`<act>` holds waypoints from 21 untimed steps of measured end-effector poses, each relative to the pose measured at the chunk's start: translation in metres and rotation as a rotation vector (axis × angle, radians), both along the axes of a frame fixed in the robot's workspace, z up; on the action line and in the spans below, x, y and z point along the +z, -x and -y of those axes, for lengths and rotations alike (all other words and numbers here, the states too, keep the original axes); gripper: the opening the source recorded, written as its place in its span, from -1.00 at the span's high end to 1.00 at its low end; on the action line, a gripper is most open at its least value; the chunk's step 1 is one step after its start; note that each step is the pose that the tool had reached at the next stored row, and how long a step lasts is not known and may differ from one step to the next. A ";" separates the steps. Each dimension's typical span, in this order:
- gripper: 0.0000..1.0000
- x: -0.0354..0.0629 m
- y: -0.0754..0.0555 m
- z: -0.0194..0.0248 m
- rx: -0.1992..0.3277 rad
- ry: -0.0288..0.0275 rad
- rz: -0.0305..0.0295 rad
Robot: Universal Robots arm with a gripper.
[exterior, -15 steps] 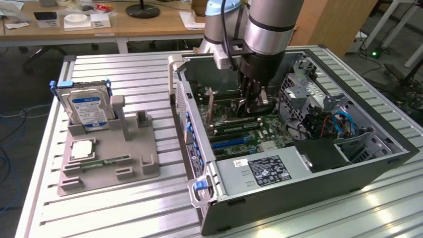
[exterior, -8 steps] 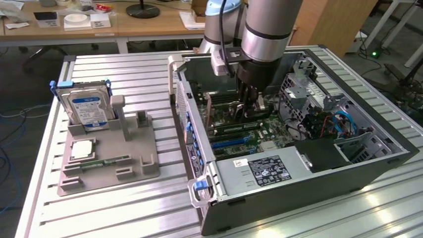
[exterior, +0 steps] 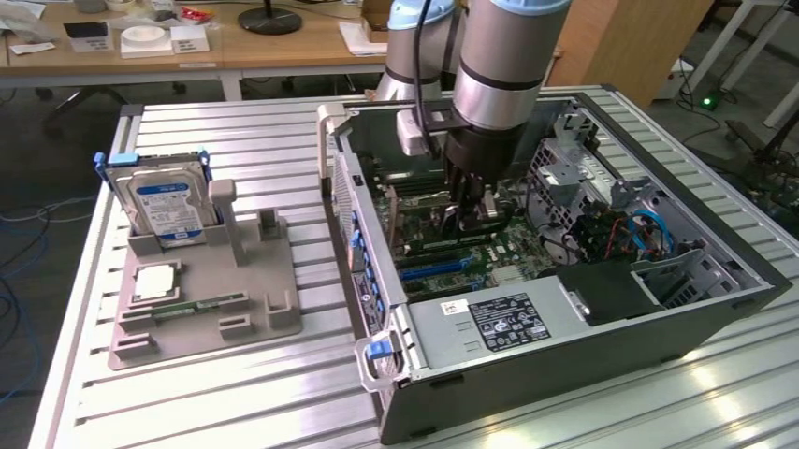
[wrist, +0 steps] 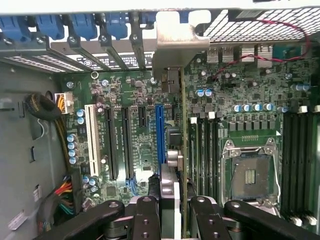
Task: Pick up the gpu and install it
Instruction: 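Insert the gpu into the slot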
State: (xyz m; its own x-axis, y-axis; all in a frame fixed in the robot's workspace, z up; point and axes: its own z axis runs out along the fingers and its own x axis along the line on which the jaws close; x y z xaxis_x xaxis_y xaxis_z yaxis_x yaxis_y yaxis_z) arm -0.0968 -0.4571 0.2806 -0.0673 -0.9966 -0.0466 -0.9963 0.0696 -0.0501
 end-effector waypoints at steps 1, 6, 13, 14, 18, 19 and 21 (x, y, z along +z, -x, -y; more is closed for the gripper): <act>0.43 -0.0016 0.000 0.0000 0.000 0.0005 -0.0001; 0.43 -0.0051 0.000 0.0006 0.000 0.0122 -0.0004; 0.43 -0.0164 0.002 0.0005 0.000 0.0141 -0.0011; 0.43 -0.0176 0.003 0.0005 0.000 0.0141 -0.0011; 0.43 -0.0224 0.005 0.0013 0.000 0.0142 -0.0013; 0.43 -0.0233 0.005 0.0019 0.000 0.0142 -0.0013; 0.43 -0.0247 0.005 0.0027 0.000 0.0140 -0.0012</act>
